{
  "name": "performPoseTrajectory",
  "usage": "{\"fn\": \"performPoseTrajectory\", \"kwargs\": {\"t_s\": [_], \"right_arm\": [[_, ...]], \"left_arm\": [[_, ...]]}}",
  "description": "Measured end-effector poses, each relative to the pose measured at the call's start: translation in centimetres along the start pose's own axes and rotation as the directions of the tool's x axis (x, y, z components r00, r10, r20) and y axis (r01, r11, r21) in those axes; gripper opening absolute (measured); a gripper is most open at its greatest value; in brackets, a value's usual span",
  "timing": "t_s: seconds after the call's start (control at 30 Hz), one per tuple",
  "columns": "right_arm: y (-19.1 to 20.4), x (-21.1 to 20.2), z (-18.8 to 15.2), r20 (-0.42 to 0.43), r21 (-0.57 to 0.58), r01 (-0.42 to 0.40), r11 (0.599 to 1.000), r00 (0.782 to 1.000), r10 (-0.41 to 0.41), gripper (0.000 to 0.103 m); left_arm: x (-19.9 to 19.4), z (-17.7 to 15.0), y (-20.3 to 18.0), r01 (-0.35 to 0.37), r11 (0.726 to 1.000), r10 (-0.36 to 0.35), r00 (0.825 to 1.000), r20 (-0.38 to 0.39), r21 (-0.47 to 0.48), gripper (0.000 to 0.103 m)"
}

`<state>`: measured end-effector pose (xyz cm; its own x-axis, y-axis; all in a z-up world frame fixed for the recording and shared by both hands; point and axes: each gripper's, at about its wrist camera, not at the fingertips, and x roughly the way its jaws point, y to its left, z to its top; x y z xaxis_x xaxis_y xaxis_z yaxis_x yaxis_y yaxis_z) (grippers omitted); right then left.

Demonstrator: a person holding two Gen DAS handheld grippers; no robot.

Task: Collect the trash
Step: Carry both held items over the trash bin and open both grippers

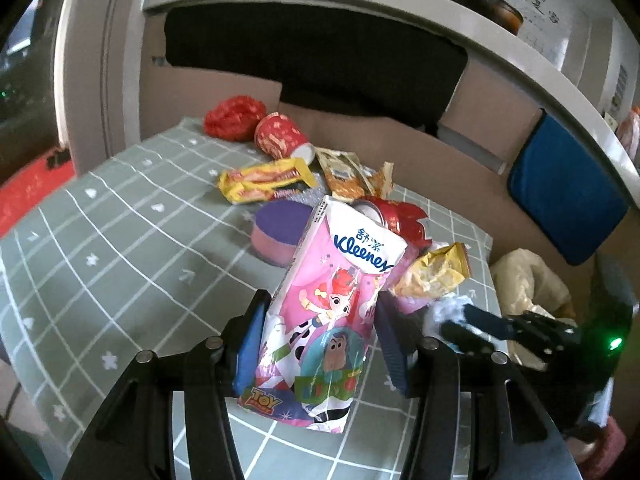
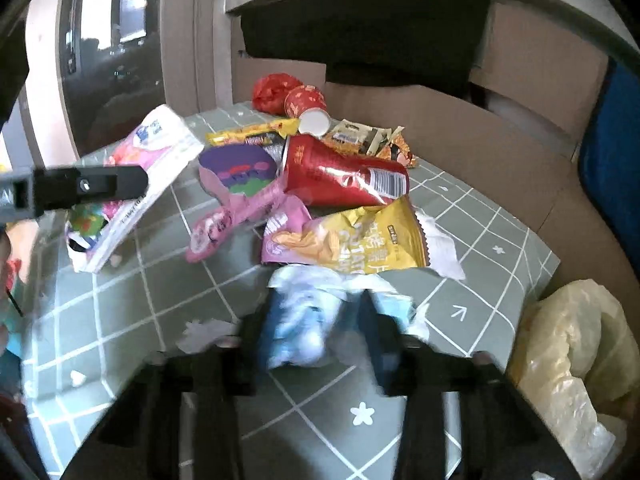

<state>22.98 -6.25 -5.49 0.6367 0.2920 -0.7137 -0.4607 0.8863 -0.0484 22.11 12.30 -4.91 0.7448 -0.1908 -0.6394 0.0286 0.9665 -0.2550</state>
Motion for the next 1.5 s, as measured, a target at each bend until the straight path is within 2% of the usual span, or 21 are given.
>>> {"fn": "performPoseTrajectory", "kwargs": {"t_s": [0.1,0.3,0.4,0.57,0.7,0.8,1.03,1.13,1.23,1.5], "right_arm": [[-0.6,-2.4,0.2,0.058,0.021,0.012,1.0,0.998,-0.013,0.025],[-2.5,-6.5,1.1,0.14,0.079,-0.001,0.997,0.99,-0.01,0.025],[-3.7,-9.0,2.1,0.198,0.108,0.014,0.994,0.98,-0.036,0.025],[-6.1,-14.8,3.4,0.291,0.147,0.127,0.981,0.942,-0.165,0.025],[-9.2,-19.1,2.8,0.322,0.219,0.232,0.948,0.9,-0.294,0.025],[-11.6,-21.1,1.9,0.308,0.27,0.304,0.913,0.871,-0.382,0.025],[-15.8,-22.8,-0.8,0.273,0.365,0.346,0.865,0.848,-0.454,0.025],[-17.2,-21.8,-1.4,0.248,0.378,0.357,0.854,0.85,-0.465,0.025],[-18.2,-21.0,-2.1,0.234,0.394,0.348,0.851,0.857,-0.459,0.025],[-20.6,-19.1,-3.2,0.195,0.426,0.353,0.833,0.863,-0.466,0.026]], "left_arm": [[-0.9,0.1,-0.6,-0.006,1.0,0.005,0.999,0.034,0.026,0.053],[-2.5,1.2,-2.4,0.025,0.998,-0.032,0.994,0.102,0.063,0.052],[-3.5,2.8,-3.9,0.062,0.995,-0.073,0.987,0.14,0.082,0.052],[-4.7,5.7,-8.2,0.163,0.978,-0.185,0.966,0.182,0.127,0.052],[-4.4,6.7,-13.9,0.248,0.944,-0.292,0.935,0.201,0.219,0.052],[-2.9,6.9,-17.5,0.284,0.927,-0.328,0.93,0.166,0.244,0.052],[1.3,5.2,-23.5,0.336,0.901,-0.366,0.928,0.066,0.274,0.052],[3.1,4.6,-24.9,0.36,0.892,-0.38,0.925,0.021,0.274,0.052],[5.0,4.2,-25.8,0.369,0.895,-0.376,0.926,-0.024,0.252,0.052],[7.5,3.0,-27.4,0.381,0.879,-0.38,0.923,-0.061,0.287,0.052]]}}
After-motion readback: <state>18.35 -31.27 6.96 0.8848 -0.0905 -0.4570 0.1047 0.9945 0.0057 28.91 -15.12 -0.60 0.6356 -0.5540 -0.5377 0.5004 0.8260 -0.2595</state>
